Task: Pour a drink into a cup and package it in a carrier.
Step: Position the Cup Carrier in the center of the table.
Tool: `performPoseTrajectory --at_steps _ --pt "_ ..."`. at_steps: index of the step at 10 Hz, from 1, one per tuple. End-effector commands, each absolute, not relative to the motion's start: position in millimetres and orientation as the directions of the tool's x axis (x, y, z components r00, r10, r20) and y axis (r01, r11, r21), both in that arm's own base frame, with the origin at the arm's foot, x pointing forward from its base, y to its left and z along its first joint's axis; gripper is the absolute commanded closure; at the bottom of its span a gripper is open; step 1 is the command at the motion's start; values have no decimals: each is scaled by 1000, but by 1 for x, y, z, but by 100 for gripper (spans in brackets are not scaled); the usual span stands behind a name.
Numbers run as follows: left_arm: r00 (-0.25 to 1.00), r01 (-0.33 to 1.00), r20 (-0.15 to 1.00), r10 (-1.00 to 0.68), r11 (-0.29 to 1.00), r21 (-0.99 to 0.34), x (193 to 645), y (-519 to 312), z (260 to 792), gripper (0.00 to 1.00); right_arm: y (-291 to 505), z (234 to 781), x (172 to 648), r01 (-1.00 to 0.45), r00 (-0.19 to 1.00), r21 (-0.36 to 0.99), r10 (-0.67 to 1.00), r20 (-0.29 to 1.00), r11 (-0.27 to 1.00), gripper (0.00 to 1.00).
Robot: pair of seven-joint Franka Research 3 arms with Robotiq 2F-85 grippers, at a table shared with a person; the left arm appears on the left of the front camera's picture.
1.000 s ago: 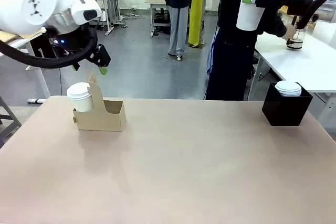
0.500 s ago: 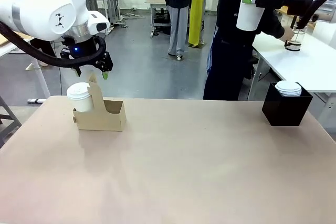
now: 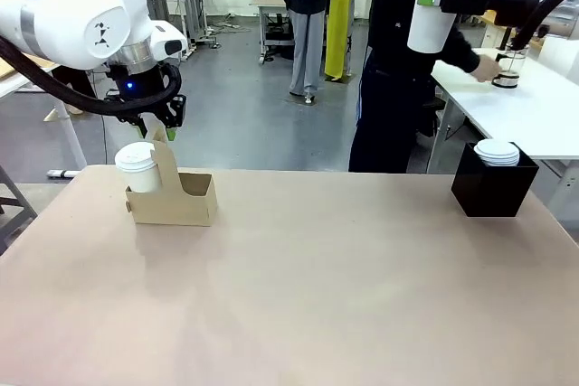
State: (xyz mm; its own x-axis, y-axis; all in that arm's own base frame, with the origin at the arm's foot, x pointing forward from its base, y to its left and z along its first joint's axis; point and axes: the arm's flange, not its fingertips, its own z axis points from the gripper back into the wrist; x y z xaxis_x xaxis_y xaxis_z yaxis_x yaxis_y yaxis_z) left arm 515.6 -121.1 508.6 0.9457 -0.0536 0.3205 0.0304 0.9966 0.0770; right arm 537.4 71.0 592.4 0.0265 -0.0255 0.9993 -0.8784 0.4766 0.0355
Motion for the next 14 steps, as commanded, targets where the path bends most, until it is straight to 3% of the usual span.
performPoseTrajectory --at_steps 1,5,6,7,10,11,14 --pt "945 5 326 -34 996 87 521 -120 506 100 72 596 536 -879 19 30 -29 999 476 19" --pt "951 14 307 -34 998 69 527 -117 500 100 72 596 536 -879 19 30 -29 999 476 19" --pt "956 -61 288 46 997 42 530 -115 497 100 72 596 536 -879 19 30 -29 999 476 19" --pt "951 27 306 -48 997 74 521 -120 499 100 72 596 536 -879 19 30 -29 999 476 19" --pt "951 27 306 -48 997 74 521 -120 499 100 72 596 536 -879 19 30 -29 999 476 19" --pt "952 15 305 -34 998 65 524 -123 499 94 72 596 536 -879 19 30 -29 999 476 19" --pt "923 -74 382 51 996 48 488 -146 538 98 72 596 536 -879 19 30 -29 999 476 19"
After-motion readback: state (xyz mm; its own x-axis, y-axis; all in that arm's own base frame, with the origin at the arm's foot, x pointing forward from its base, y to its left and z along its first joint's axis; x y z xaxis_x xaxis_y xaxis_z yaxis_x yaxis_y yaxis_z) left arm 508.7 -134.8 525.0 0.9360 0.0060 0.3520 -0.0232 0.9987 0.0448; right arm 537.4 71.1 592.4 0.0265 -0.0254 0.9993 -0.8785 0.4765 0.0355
